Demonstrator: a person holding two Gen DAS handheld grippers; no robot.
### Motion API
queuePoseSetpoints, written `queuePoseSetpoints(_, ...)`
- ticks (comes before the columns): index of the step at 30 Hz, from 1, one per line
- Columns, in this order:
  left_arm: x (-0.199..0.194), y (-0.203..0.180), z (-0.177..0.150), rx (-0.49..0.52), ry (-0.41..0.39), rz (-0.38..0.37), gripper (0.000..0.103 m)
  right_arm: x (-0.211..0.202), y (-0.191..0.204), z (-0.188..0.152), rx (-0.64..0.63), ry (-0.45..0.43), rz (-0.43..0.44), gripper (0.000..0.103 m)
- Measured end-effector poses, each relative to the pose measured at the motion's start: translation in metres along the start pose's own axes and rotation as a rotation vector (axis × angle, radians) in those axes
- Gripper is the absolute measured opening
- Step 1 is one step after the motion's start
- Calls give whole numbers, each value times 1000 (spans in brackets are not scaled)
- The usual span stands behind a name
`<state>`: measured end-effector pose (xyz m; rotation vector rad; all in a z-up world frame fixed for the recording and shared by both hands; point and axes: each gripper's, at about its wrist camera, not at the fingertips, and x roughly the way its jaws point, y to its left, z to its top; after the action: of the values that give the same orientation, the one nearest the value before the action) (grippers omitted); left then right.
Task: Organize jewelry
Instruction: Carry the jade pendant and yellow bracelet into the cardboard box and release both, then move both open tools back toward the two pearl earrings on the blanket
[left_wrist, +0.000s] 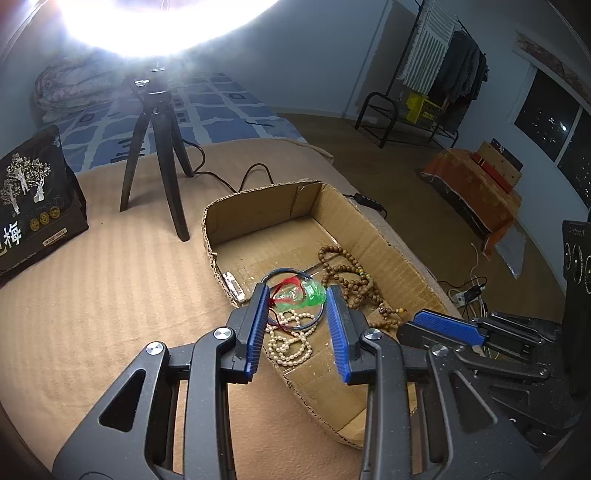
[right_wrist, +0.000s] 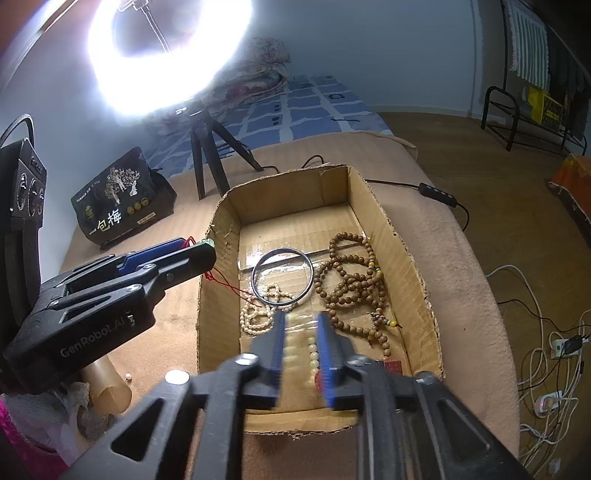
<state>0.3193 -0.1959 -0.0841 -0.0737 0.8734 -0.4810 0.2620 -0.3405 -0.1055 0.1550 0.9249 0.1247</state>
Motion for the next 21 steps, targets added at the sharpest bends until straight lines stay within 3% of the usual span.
queuePoseSetpoints(7,-3,2,0,-1,1,11,31,-2,-3,-1,11,5,-12,30)
queuePoseSetpoints(9,-5,1,0,-2,1,15,33,-3,-2,-1,8,4,-17,37)
queuePoseSetpoints(11,-7,2,-1,-3,0,19,44,-6,-1,-1,5,-3,-23,52)
queuePoseSetpoints(21,-25,8,-3,-11,-24,35,45,-17,6,-1,-8,-25,-36,61)
